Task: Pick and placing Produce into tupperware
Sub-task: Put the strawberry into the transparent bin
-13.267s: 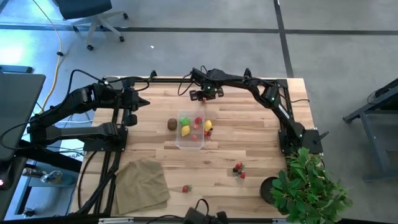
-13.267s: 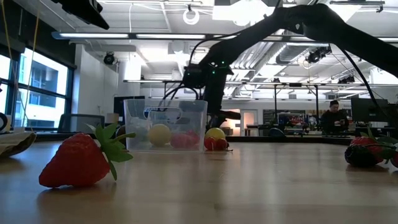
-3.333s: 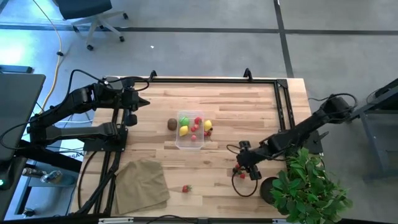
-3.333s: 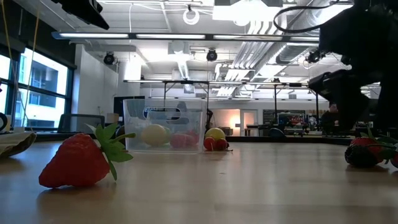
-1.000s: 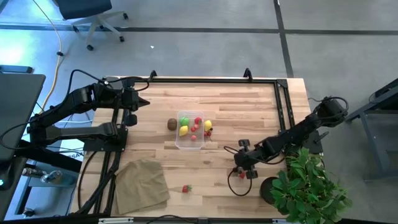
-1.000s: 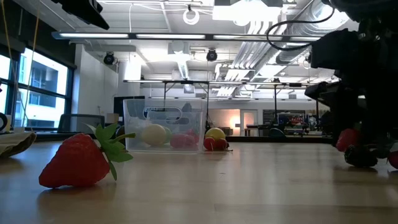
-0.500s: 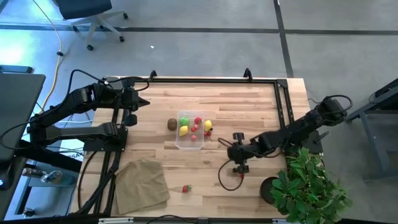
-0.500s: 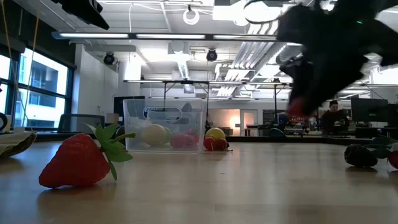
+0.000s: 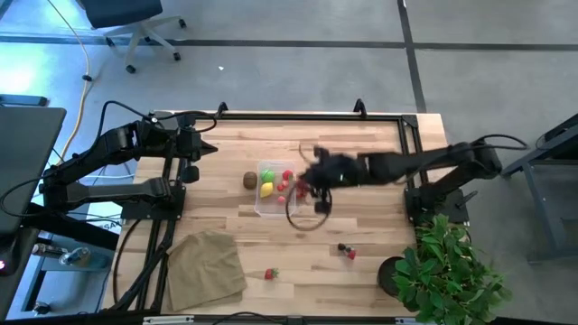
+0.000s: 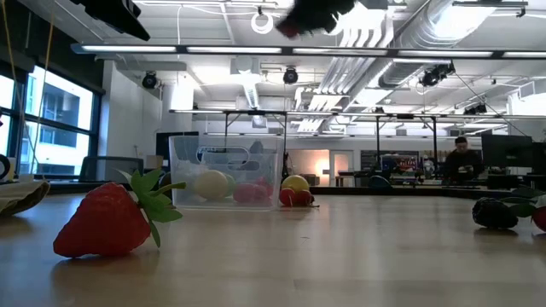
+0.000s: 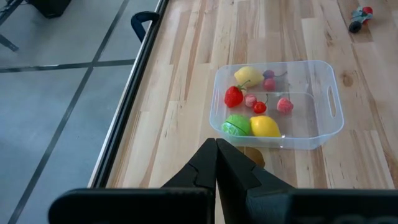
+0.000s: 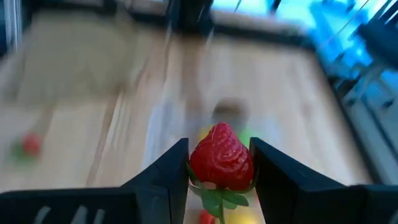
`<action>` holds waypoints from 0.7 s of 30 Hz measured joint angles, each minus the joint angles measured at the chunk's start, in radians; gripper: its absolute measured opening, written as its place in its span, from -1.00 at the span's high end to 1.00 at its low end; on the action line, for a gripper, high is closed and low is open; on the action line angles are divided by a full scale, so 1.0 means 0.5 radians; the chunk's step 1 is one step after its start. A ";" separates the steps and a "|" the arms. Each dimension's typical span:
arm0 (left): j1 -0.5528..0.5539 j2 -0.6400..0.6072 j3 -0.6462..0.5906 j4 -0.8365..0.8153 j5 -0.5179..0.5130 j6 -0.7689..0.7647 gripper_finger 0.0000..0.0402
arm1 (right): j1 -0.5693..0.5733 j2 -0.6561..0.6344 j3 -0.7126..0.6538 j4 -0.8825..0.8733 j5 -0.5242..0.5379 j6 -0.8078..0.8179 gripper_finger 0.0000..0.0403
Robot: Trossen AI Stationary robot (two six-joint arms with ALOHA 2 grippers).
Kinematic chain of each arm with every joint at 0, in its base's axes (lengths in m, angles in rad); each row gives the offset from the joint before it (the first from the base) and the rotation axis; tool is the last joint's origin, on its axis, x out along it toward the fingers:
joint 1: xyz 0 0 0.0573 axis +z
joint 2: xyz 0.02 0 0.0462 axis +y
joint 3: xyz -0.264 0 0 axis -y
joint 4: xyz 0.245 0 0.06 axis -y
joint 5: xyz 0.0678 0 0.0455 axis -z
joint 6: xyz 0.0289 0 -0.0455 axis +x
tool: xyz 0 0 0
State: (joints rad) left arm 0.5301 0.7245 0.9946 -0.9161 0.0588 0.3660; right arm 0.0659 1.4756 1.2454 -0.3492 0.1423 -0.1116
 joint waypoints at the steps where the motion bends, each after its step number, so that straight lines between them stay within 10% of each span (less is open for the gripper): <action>1: 0.000 0.000 0.000 -0.001 0.000 0.000 1.00 | -0.034 0.008 0.069 0.027 -0.022 0.000 0.35; 9: 0.000 -0.001 0.000 -0.001 -0.001 0.000 1.00 | -0.202 0.348 0.621 -0.012 -0.299 -0.004 0.35; 21: 0.000 0.000 0.000 0.000 0.000 0.000 1.00 | -0.295 1.262 1.347 -1.044 -0.514 0.060 0.35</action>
State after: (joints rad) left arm 0.5299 0.7244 0.9945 -0.9163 0.0587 0.3658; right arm -0.0816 2.1066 1.9189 -0.8712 -0.1147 -0.0815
